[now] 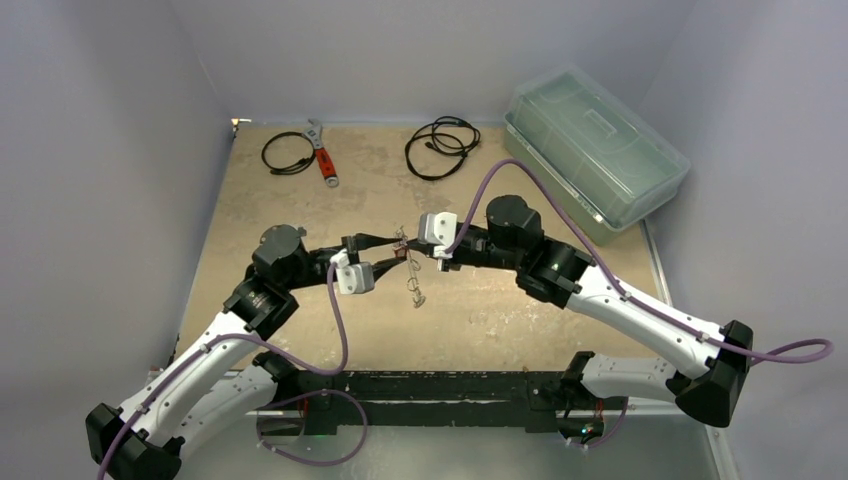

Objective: Put the keys on the keyring

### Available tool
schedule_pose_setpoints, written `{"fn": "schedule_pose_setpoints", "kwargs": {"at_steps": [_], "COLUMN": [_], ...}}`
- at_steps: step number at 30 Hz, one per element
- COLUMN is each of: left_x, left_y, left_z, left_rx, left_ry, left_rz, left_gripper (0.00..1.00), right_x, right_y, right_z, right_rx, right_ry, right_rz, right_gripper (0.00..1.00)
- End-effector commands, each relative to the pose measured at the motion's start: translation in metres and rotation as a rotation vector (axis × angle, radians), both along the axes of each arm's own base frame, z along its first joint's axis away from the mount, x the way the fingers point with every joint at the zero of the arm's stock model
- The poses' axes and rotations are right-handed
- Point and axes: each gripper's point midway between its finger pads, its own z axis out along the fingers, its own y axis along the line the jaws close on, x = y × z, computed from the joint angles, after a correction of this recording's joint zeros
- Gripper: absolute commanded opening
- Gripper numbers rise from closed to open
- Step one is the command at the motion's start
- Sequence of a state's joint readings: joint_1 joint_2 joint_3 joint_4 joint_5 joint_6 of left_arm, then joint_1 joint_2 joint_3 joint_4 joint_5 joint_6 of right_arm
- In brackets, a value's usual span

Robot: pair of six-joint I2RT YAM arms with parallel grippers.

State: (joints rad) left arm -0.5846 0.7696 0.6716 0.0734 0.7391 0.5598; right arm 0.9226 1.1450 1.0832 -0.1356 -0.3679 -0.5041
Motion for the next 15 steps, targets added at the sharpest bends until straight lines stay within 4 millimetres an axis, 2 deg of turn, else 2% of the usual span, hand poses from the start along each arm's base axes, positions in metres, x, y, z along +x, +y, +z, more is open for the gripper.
{"fn": "schedule_pose_setpoints", "kwargs": {"at_steps": [1,5,15], "left_x": [-0.009,-0.007,0.000], "left_y": [-0.004,-0.006,-0.007], "left_z": [0.014,0.010,0.007], "left_rx": [-0.039,-0.032,-0.032], "left_ry": [-0.032,-0.016,0.009], "left_rz": [-0.058,-0.059,-0.034], "left_gripper": [0.32,0.29,0.28], "right_x": [-0.004,-0.006,-0.010], "right_y": [0.003,0.002,-0.002], "right_z": [0.030,0.032,0.039], "right_rx": [0.098,0.107,0.140], "right_ry": [-0.054,-0.051,-0.066], "right_rz": [0.025,0.027,0.029], "right_gripper": [0.00,0.00,0.00]}}
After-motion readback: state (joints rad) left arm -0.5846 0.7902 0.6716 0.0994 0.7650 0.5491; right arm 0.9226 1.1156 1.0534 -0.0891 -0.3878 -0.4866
